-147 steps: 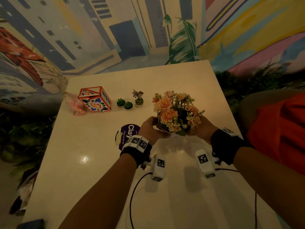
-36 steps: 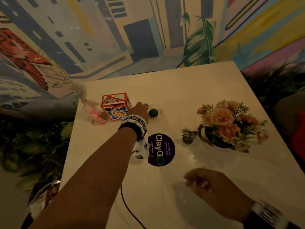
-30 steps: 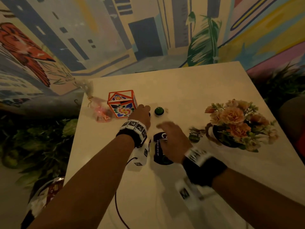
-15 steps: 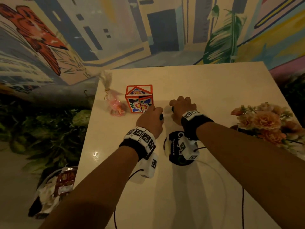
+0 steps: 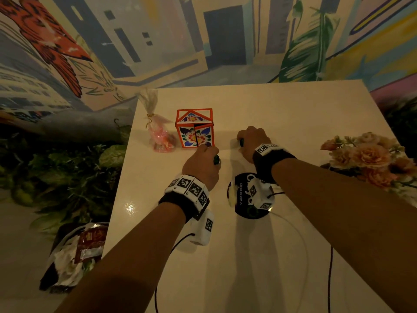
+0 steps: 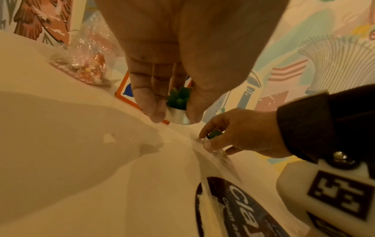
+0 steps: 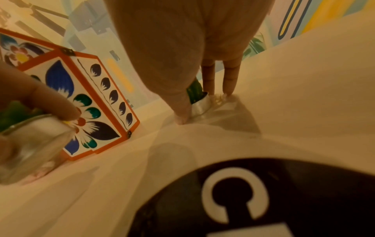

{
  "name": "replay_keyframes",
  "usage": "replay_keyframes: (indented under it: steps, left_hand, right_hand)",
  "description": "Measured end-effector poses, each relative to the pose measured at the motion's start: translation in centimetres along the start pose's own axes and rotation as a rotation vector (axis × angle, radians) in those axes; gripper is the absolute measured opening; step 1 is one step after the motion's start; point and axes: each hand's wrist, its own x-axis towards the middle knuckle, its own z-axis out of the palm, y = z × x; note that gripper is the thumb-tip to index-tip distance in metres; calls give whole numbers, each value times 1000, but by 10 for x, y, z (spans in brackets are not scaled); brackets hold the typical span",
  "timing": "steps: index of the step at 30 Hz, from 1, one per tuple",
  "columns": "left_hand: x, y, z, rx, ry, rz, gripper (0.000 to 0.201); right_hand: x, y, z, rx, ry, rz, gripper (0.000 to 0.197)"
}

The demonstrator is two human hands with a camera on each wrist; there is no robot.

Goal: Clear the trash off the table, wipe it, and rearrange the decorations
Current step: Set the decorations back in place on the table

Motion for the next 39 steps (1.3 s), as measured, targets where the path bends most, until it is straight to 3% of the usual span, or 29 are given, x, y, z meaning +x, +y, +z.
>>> replay_keyframes:
  steps: [12,18,24,29,39]
  left_hand:
    - [-21,-12,-8,0,-10,-18,42]
    - [-31,-6,-5,7,-27,4,41]
    - [-40,24,16,45,-88,80,39]
    - [-46,46,40,107,-144,123,30]
    - [-35,65,66,100,-134,68,23]
  right_hand:
    - [-19,-1,6,-72,-30,-16,36]
    - [-73,-8,11,-131,-146,-86,33]
    - [-130,2,33,-95,-129,-55,37]
    - [-137,20,37,-25,-67,4,34]
    - [-125,38,23,-9,-71,-78,25]
